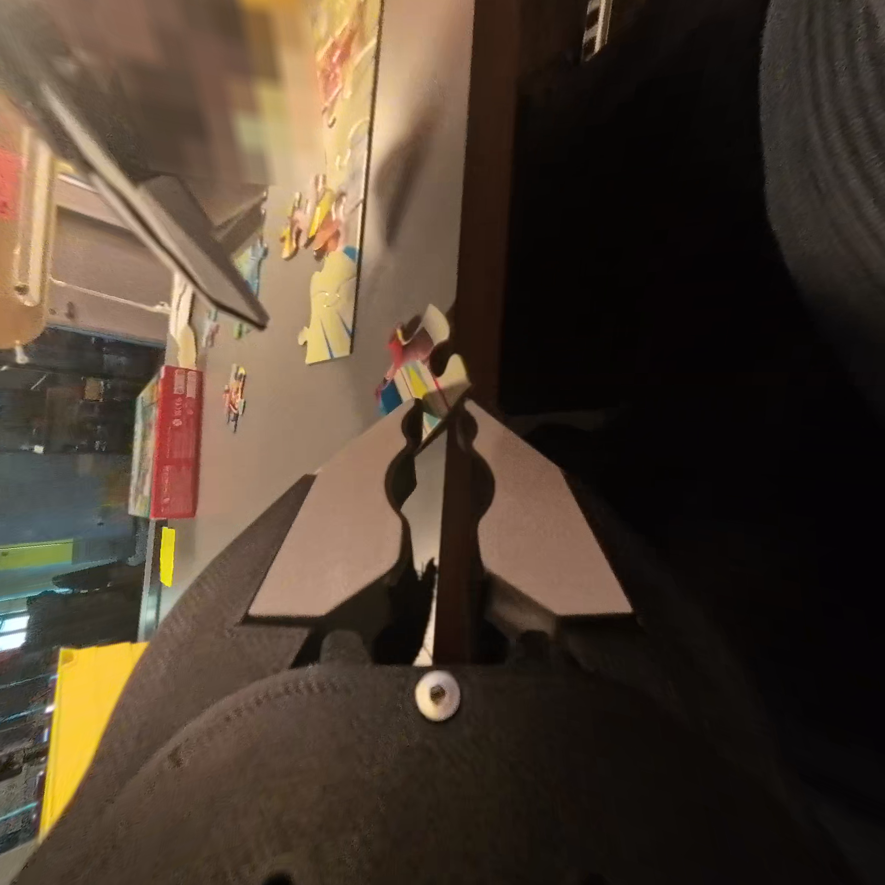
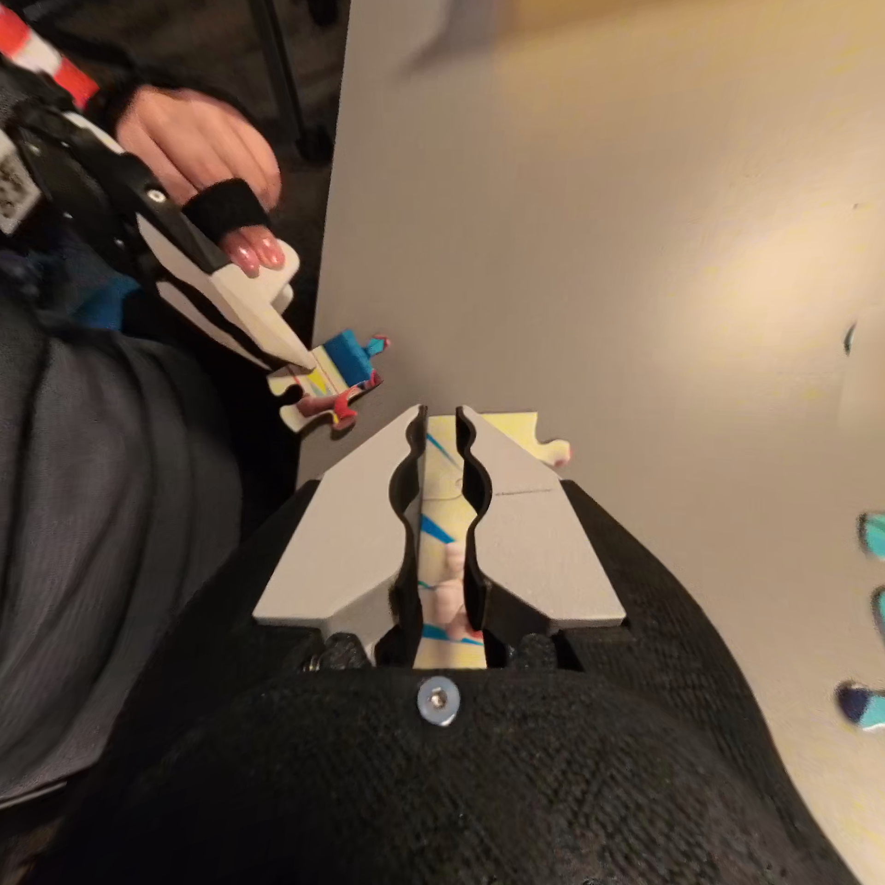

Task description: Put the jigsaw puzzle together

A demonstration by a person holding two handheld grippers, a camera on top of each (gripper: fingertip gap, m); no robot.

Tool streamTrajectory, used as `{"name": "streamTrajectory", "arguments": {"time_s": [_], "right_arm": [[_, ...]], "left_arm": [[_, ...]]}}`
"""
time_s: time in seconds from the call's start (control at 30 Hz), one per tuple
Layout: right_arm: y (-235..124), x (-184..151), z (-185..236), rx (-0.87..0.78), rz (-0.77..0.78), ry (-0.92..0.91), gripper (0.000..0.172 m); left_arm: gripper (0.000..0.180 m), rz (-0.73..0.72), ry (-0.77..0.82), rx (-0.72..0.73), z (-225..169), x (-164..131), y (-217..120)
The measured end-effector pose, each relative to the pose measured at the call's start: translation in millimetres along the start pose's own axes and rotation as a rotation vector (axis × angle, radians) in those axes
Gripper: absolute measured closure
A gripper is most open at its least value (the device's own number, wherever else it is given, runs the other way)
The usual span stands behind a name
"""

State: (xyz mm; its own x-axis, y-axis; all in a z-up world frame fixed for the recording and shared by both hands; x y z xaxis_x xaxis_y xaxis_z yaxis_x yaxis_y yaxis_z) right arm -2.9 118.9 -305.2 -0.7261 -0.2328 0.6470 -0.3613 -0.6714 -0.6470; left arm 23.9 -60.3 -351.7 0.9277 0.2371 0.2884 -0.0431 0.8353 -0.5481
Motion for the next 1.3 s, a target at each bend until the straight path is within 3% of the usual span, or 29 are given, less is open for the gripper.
{"name": "streamTrajectory", "arguments": {"time_s": [0.1,0.2,0.37,0.5,0.6,0.7,0.87,0.9,0.97,1.07,1.13,1.2,1.3], "right_arm": [[-6.6,-9.7,4.2,0.077,-0.054,0.104,0.162],[-8.1,-6.9,10.3,0.221,-0.126,0.223,0.162],[-14.5,11.1,6.7,0.523,-0.185,0.505,0.156],[-10.7,12.4,-11.0,0.520,-0.127,0.581,0.134],[-12.3,15.1,-12.6,0.615,-0.093,0.611,0.143],[-17.1,15.9,-23.5,0.622,-0.090,0.615,0.160],[-19.6,14.3,-43.1,0.533,-0.087,0.664,0.128],[-20.9,14.5,-40.4,0.587,-0.066,0.673,0.132],[-22.9,14.1,-35.3,0.673,-0.024,0.651,0.165],[-26.0,17.8,-43.6,0.642,-0.069,0.623,0.172],[-30.7,21.3,-59.4,0.548,-0.165,0.630,0.172],[-31.1,19.6,-77.9,0.415,-0.240,0.649,0.172],[-25.1,11.9,-84.3,0.344,-0.224,0.654,0.172]], "left_arm": [[0.179,-0.011,0.018,0.158,16.0,-2.3,-10.5],[0.180,-0.041,0.064,0.316,43.7,-1.3,-21.2],[0.180,-0.020,0.340,0.407,66.0,2.2,-5.1],[0.180,-0.076,0.468,0.409,73.3,2.8,12.5],[0.180,-0.107,0.545,0.401,77.3,2.9,22.9],[0.180,-0.148,0.523,0.423,85.2,2.4,28.1],[0.180,-0.140,0.531,0.484,101.1,0.5,35.2],[0.180,-0.146,0.542,0.477,101.7,1.2,37.4],[0.180,-0.154,0.572,0.466,101.7,0.7,42.4],[0.173,-0.169,0.494,0.429,100.9,-8.4,51.8],[0.165,-0.180,0.315,0.372,99.9,-20.8,57.2],[0.170,-0.243,0.108,0.268,95.5,-26.4,56.7],[0.174,-0.293,-0.068,0.131,91.6,-26.2,54.5]]}}
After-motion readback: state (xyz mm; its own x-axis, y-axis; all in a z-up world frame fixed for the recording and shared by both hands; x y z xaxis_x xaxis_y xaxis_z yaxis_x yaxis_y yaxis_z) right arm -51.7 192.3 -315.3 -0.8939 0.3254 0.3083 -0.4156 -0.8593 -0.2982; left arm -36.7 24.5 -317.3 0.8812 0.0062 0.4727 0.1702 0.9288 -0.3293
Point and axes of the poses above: each gripper's, where its closed fingertips meet, y out along the fingers, x out of its top, z = x × y across the jaws, the point moved 6 cm from there along -y, back along the fingers, and after that the axes turned 11 degrees about y, right-handed, at the moved point
